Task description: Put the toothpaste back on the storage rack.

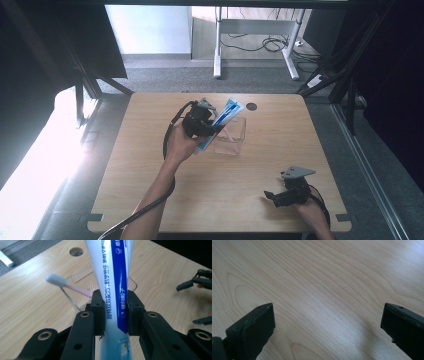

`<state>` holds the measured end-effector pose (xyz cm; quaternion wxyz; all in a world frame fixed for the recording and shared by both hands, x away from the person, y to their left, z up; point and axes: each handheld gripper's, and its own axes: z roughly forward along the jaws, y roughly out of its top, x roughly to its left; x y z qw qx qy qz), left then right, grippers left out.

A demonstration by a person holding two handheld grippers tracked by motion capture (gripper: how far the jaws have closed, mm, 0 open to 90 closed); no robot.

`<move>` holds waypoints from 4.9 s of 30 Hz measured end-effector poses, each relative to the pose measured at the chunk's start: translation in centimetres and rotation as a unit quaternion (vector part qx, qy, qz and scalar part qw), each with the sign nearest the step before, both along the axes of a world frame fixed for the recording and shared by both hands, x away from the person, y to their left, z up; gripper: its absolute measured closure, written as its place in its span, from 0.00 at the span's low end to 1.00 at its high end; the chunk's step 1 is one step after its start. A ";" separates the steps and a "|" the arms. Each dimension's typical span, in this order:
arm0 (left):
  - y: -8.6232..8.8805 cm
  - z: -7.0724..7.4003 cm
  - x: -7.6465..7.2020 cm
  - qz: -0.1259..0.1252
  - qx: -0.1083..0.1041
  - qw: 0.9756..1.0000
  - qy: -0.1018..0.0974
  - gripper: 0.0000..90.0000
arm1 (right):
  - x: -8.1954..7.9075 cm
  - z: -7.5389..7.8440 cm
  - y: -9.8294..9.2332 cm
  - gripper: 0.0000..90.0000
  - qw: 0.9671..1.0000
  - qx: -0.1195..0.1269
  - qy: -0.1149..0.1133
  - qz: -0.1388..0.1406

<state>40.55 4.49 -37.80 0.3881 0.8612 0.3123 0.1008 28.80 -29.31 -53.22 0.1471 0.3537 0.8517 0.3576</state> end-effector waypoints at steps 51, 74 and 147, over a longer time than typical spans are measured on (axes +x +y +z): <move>-6.7 -2.1 6.5 0.001 -0.008 0.999 -0.044 0.80 | 0.0 -0.1 0.1 0.00 1.000 0.004 0.000 0.007; -7.6 -4.9 6.4 -0.010 0.007 0.998 -0.055 0.80 | 0.0 0.0 -0.1 0.00 1.000 0.003 0.000 0.009; -5.4 -6.4 2.6 -0.049 0.054 0.997 0.014 0.69 | 0.0 -0.4 0.3 0.00 1.000 -0.010 0.011 0.015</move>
